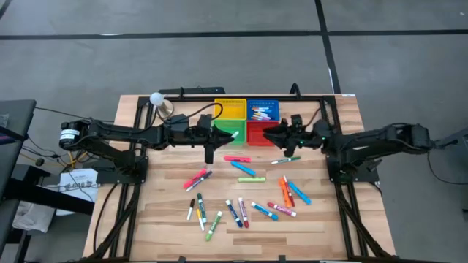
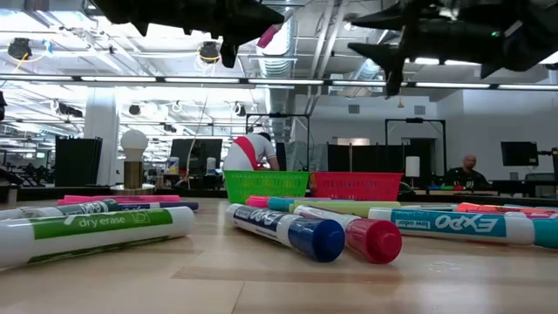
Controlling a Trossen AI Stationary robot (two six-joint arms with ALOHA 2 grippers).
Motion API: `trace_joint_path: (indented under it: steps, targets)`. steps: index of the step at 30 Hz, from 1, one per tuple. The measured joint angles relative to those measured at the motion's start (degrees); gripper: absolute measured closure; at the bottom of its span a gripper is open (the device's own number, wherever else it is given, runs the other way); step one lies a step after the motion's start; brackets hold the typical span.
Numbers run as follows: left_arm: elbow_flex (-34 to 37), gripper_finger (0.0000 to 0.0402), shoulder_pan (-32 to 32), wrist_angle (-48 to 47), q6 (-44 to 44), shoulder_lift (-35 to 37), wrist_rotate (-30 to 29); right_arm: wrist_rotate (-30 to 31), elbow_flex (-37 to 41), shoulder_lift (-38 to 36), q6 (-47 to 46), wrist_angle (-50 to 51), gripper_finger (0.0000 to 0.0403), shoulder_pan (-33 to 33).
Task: Pick & Place Markers
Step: Put the small pink highlighter pen into the blue bin
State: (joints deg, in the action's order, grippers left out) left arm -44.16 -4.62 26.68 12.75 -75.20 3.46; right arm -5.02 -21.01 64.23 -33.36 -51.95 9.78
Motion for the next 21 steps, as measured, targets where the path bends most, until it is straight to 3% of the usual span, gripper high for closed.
trace_joint_path:
  steps: [8, 14, 21]
  targets:
    - [0.00, 0.0349, 0.00, -0.03, -0.02, 0.00, -0.01, -3.02, -10.59, 10.92, 2.15, -1.26, 0.0145, -0.02]
    - [0.00, 0.0348, 0.00, -0.49, -0.02, 0.00, -0.43, -3.18, -18.46, 16.02, 8.25, 1.43, 0.0138, -0.02]
    - [0.00, 0.0348, 0.00, -0.52, -0.02, 0.00, -0.87, -4.68, -23.11, 20.40, 8.41, 5.01, 0.0138, -0.43]
